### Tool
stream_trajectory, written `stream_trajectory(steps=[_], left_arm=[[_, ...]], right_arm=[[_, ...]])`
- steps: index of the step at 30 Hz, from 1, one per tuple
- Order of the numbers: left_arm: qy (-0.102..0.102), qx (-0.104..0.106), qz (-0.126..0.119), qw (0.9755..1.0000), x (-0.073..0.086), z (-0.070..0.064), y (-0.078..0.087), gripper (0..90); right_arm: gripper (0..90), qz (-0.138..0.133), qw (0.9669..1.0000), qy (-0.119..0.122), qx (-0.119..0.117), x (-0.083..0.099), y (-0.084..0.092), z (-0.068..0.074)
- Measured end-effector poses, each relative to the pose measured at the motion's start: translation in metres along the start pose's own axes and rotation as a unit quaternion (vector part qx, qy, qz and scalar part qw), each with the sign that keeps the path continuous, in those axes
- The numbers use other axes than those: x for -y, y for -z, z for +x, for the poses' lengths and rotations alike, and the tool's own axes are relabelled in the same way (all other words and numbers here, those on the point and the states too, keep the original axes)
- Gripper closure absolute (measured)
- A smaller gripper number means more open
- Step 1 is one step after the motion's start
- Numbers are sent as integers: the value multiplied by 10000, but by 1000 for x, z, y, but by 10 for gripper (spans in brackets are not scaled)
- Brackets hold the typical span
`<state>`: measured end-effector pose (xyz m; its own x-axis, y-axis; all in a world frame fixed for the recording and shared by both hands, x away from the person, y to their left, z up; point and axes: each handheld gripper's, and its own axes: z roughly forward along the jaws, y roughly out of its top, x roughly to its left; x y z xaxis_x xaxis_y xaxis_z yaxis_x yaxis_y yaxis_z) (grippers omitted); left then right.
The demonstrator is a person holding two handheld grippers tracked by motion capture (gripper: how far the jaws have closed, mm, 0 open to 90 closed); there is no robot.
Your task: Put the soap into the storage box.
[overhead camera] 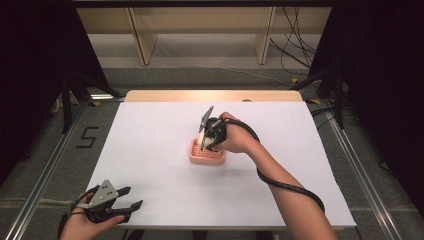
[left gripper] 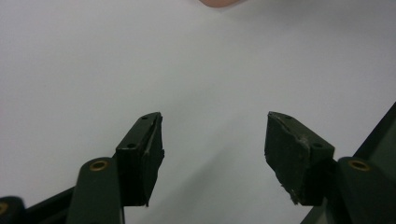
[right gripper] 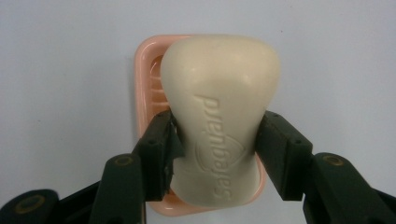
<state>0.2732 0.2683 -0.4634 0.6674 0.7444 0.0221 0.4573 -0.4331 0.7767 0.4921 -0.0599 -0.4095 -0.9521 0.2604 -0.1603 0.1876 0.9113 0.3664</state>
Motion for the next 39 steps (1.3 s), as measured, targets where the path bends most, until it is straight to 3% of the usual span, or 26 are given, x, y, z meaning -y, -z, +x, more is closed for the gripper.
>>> stream_trajectory(steps=[3, 8, 13, 25, 33, 34, 38, 39], left_arm=[[0, -9, 19, 10000, 0, 0, 0, 365], [-3, -7, 20, 10000, 0, 0, 0, 366], [-4, -11, -5, 10000, 0, 0, 0, 365], [0, -36, -24, 10000, 0, 0, 0, 365], [-1, 6, -5, 10000, 0, 0, 0, 365], [5, 11, -2, 10000, 0, 0, 0, 366], [-2, -2, 2, 10000, 0, 0, 0, 365], [-2, -2, 3, 10000, 0, 0, 0, 365]], right_arm=[[497, -11, 10000, -11, 33, -1, -3, 0], [498, -76, 9997, 213, 76, -2, -7, -1], [499, -80, 9995, 288, 50, -4, -9, -3], [498, -32, 9996, 281, 33, -10, -15, -2], [495, 234, 9992, 330, -22, -13, -19, -3], [495, 276, 9991, 331, 66, -12, -20, -3], [495, 450, 9988, 183, -6, -9, -27, -1], [498, 436, 9986, 314, 25, -8, -30, -3]])
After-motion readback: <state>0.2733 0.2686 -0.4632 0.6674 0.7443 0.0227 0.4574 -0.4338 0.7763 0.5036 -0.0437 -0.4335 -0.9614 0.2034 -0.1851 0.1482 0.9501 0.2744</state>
